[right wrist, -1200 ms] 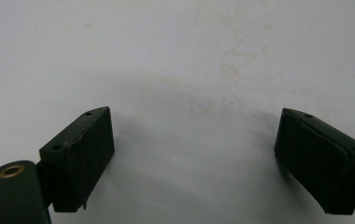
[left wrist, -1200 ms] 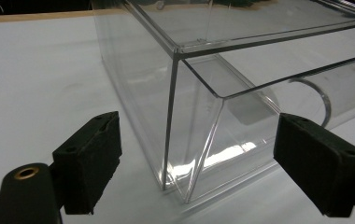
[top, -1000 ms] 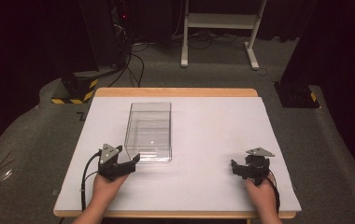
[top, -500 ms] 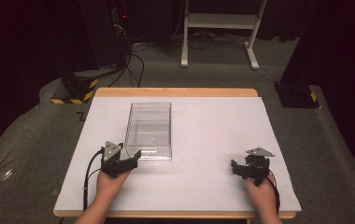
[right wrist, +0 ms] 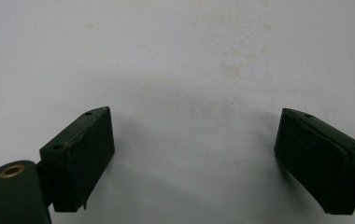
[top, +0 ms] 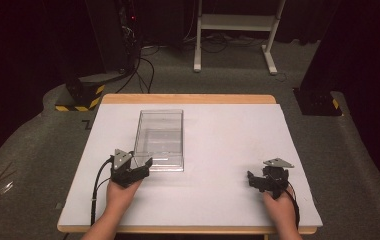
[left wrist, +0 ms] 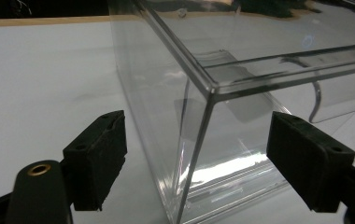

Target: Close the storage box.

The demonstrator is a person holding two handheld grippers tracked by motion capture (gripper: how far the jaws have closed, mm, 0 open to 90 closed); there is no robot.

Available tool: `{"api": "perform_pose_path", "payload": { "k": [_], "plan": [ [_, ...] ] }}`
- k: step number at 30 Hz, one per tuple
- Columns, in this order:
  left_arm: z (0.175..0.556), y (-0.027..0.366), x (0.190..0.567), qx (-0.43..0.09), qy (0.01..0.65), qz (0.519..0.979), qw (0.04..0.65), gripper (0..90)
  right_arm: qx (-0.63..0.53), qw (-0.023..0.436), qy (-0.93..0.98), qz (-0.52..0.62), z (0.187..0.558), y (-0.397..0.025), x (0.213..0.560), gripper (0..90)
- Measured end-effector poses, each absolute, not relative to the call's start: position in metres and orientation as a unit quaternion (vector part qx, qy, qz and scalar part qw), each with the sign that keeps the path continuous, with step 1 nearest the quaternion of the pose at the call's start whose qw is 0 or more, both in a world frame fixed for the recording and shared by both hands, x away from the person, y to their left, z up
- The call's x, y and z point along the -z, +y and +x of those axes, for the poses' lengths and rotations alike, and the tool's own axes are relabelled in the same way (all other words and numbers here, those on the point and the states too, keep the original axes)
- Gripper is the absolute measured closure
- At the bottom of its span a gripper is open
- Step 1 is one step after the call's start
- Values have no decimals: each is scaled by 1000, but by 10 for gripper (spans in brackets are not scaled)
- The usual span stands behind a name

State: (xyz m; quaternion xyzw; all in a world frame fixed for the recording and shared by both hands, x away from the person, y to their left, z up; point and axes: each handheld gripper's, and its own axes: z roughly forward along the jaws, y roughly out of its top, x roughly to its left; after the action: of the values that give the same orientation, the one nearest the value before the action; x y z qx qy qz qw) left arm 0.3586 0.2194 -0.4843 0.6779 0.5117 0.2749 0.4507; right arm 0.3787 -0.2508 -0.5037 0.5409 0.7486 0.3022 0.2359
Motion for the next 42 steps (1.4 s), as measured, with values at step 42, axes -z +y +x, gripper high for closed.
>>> {"api": "perform_pose_path", "payload": {
  "k": [42],
  "plan": [
    [341, 244, 483, -234, 499, 698, 457, 206, -302, 236, 749, 541, 379, -251, 504, 120]
  ]
}}
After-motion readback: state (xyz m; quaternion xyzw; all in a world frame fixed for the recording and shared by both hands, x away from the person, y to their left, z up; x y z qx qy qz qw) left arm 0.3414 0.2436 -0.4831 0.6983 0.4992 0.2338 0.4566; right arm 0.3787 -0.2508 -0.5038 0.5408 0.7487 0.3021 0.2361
